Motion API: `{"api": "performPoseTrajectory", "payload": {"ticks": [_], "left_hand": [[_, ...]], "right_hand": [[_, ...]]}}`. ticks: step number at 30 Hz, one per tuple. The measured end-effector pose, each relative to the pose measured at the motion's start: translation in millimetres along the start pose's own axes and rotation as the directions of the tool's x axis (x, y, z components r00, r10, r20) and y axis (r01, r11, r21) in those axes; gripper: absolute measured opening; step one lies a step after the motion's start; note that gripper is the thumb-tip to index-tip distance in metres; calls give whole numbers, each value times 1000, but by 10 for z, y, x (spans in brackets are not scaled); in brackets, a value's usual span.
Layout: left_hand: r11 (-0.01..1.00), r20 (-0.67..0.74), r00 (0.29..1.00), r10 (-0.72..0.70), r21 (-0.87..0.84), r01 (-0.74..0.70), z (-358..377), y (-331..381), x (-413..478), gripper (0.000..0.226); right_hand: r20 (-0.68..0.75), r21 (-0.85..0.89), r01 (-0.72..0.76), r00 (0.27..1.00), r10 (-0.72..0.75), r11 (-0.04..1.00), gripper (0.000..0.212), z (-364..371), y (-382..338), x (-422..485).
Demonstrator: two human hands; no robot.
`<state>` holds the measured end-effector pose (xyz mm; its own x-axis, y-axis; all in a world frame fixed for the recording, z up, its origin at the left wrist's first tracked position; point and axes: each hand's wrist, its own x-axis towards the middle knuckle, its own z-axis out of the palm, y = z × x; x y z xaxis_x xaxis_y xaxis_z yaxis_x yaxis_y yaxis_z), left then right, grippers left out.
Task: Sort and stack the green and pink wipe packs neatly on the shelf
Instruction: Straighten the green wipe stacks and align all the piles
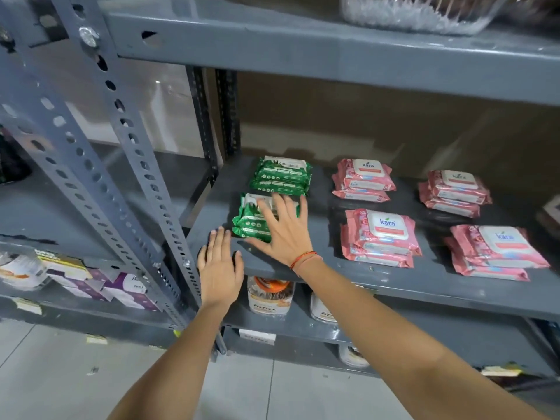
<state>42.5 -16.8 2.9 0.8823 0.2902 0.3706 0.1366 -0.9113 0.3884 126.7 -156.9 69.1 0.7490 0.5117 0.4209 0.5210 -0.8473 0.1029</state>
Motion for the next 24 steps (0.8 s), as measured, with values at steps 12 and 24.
{"api": "performPoseTrajectory", "payload": {"ticks": [12, 24], "left_hand": [[898, 176, 881, 439, -111, -425, 357, 1196, -464, 55], [907, 278, 872, 403, 4, -421, 395, 1298, -408, 56]], "right_hand": [[-120, -102, -284, 955, 272, 953, 75, -157, 1386, -1045], [56, -144, -240, 967, 250, 960, 79, -120, 1539, -1113]]}}
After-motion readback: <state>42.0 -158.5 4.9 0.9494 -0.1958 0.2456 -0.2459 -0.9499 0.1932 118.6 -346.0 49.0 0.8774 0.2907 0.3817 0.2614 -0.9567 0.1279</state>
